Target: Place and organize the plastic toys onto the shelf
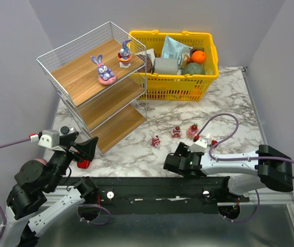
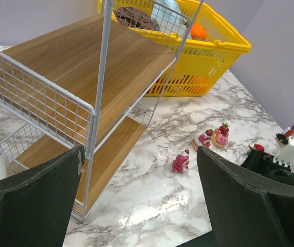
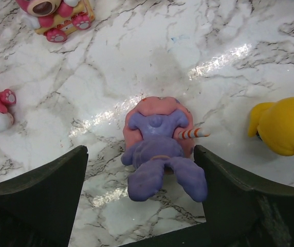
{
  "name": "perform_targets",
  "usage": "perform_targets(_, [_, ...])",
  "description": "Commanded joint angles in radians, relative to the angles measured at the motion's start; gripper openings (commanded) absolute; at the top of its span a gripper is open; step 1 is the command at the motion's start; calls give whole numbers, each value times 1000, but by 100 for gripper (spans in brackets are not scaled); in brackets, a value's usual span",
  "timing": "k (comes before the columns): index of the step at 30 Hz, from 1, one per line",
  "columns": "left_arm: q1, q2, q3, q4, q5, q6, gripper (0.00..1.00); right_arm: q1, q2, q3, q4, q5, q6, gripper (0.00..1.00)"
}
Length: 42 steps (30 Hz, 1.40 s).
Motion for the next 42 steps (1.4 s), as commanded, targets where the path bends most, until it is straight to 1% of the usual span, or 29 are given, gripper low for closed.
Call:
perform_targets(1, [1, 14, 19, 2, -26, 17, 99, -36, 34, -27, 107, 0, -34, 82])
perform_targets(4, [1, 17, 19, -1, -24, 18, 99, -72, 51, -30, 136, -8, -69, 74])
perform_targets(9, [1, 17, 31, -15, -12, 15, 99, -108, 68, -22, 152, -28, -108, 69])
perform_targets(12, [-1, 17, 42, -23, 17, 9, 99, -118, 73, -23, 152, -32, -111, 60])
perform_targets(13, [1, 19, 45, -29, 25, 9, 99, -117, 73, -22, 153, -32, -117, 53])
perform_targets(16, [1, 24, 57, -46, 69, -2, 99, -117, 55, -22, 166, -40, -163, 43])
perform_targets(17, [1, 22, 62, -47, 80, -2, 99, -117, 44, -23, 172, -49, -200, 36])
perform_targets(19, [1, 25, 66, -58, 117, -8, 99, -117, -13, -36, 224, -60, -259, 30])
perform_targets(20, [1, 27, 69, -60, 128, -8, 99, -117, -36, -42, 250, -81, -343, 24])
perform_targets(22, [1, 36, 77, -75, 137, -20, 99, -117, -118, -48, 323, -109, -434, 20])
perform_targets(23, [1, 40, 82, -81, 146, -18, 99, -117, -149, -45, 345, -126, -536, 14])
perform_targets(25, [1, 53, 89, -84, 186, -20, 99, -118, -201, -37, 406, -195, -630, 7])
perform_targets(26, [1, 53, 88, -80, 198, -22, 99, -117, -249, -13, 411, -218, -705, 3])
perform_targets(27, [1, 56, 85, -75, 211, -22, 99, -117, -266, 1, 411, -261, -738, 1])
perform_targets(29, [1, 63, 80, -54, 263, -23, 99, -117, -315, 33, 419, -311, -834, 1])
perform_targets(31, [1, 71, 73, -35, 309, -20, 99, -117, -340, 85, 423, -394, -899, 1])
perform_targets(32, [1, 80, 69, -29, 356, -20, 99, -117, -347, 102, 425, -419, -946, 1])
perform_targets(33, [1, 86, 62, -23, 378, -17, 99, -117, -369, 122, 431, -465, -968, 0])
perform_targets(35, [1, 106, 54, -8, 418, -14, 99, -117, -383, 180, 434, -503, -1020, 1])
perform_targets(38, [1, 128, 51, 5, 462, -3, 99, -117, -395, 269, 443, -575, -1091, 1])
perform_targets(41, [1, 145, 49, 23, 488, -3, 99, -117, -383, 350, 457, -683, -1174, 1])
perform_targets(42, [1, 151, 51, 28, 490, -14, 99, -118, -377, 372, 459, -739, -1191, 1])
